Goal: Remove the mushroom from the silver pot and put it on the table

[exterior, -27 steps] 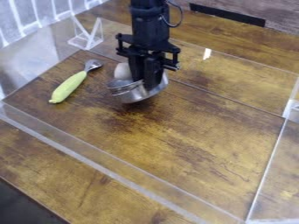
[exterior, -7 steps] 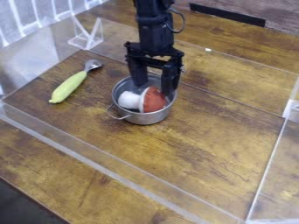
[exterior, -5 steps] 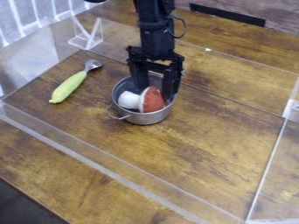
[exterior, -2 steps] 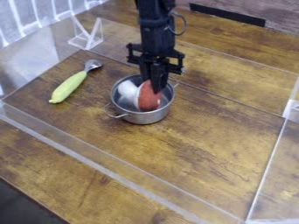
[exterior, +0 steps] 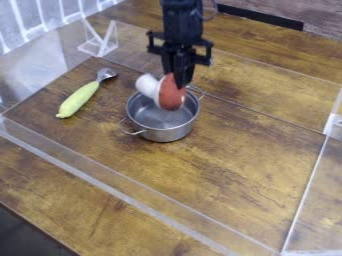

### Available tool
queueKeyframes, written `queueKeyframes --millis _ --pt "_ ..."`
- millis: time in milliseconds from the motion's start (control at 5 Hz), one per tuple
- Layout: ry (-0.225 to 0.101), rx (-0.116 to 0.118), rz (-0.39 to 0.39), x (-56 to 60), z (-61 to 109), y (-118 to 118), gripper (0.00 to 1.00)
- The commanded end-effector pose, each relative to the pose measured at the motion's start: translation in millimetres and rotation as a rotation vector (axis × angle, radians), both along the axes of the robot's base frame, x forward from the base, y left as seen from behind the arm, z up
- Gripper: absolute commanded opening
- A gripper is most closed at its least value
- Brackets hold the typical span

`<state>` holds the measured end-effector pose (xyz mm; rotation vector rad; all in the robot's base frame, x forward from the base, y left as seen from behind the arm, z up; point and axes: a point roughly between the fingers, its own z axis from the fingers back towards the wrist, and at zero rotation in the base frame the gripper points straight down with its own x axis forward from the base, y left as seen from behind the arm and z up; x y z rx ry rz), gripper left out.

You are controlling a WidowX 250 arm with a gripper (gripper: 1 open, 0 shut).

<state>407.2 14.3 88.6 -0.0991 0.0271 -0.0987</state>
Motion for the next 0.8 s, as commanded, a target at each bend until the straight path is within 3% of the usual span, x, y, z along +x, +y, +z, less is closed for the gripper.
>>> queueKeyframes --millis 0,400,600 --pt "-0.116 0.021 0.002 8.4 55.1 9.1 0.00" --pt "-0.146 0.037 0.036 10.3 85.3 34.9 0.00" --pt "-0.150 0.046 0.068 11.7 86.4 53.2 0.00"
